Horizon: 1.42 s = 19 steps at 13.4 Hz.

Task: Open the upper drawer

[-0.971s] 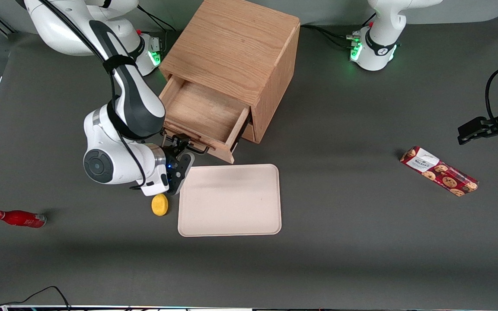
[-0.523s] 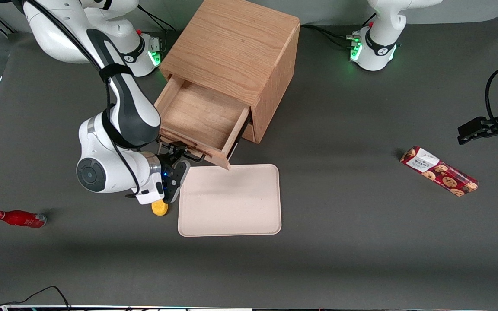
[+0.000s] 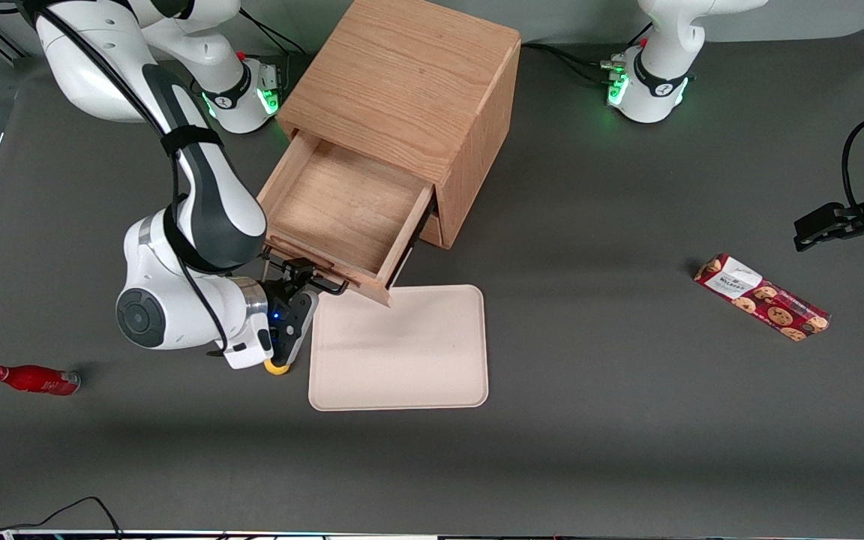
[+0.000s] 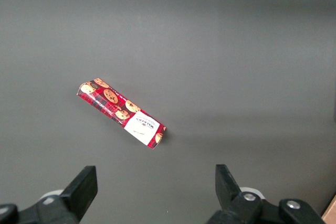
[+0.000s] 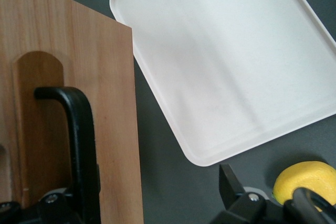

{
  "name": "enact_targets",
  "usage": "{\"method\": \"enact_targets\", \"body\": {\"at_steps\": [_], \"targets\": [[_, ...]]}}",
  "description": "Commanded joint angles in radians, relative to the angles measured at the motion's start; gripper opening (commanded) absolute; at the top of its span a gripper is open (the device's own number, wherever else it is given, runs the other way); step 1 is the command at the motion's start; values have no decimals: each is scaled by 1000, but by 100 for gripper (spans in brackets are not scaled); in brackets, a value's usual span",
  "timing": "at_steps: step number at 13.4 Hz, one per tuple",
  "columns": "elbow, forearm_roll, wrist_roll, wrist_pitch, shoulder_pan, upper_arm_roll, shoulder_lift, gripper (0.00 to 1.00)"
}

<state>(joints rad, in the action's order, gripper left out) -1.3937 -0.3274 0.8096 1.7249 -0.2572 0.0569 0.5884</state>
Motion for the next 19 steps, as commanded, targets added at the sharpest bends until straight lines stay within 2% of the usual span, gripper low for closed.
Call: {"method": "enact_targets", "body": {"at_steps": [1,19], "targets": [[59,16,34,-11,22,12,39,100],[180,14,95,-11,88,15,122,100]]}}
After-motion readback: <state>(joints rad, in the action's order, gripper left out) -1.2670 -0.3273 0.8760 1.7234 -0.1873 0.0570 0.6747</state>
